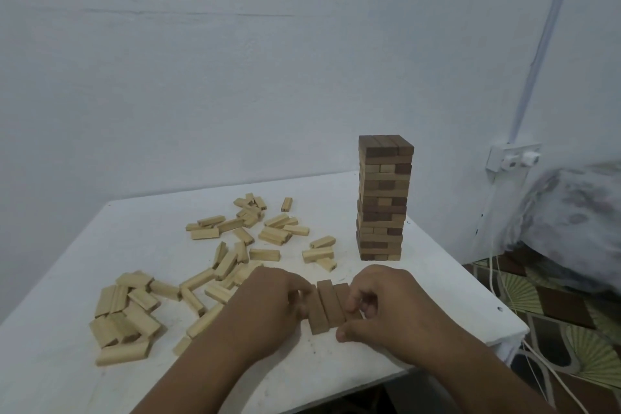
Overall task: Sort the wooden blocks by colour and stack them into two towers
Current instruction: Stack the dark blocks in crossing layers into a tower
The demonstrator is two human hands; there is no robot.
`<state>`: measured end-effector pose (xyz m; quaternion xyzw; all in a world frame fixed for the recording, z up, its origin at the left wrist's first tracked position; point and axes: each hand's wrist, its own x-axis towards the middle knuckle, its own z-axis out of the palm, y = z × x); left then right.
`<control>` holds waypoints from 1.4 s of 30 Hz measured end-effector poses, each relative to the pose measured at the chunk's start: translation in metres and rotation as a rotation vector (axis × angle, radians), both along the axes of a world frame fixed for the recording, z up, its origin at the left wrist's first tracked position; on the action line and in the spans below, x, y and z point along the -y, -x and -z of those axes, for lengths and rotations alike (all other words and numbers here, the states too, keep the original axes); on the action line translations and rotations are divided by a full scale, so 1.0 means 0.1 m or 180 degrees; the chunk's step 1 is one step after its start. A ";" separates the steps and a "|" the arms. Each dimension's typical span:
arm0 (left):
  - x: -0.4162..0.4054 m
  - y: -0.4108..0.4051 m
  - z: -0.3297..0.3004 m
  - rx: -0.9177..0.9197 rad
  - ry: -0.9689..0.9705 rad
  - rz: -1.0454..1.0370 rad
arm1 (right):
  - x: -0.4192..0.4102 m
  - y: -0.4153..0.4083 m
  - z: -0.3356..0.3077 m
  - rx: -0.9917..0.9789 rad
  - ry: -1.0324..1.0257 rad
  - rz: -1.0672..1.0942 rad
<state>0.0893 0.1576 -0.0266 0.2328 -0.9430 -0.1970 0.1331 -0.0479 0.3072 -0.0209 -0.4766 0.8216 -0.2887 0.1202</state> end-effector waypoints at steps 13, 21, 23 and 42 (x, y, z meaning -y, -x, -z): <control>0.06 0.02 0.07 -0.0075 0.0160 0.0552 | 0.06 0.04 0.08 0.0043 0.0349 -0.0183; 0.08 -0.01 0.08 -0.0160 0.0060 0.0418 | 0.03 -0.04 0.09 -0.0005 0.0353 -0.0188; 0.09 -0.03 0.08 -0.0089 0.0020 0.0390 | 0.05 -0.06 0.11 -0.0057 0.0418 -0.0254; 0.13 -0.10 -0.17 -0.0663 -0.1109 0.0324 | -0.17 0.18 -0.07 0.0197 0.0880 -0.0079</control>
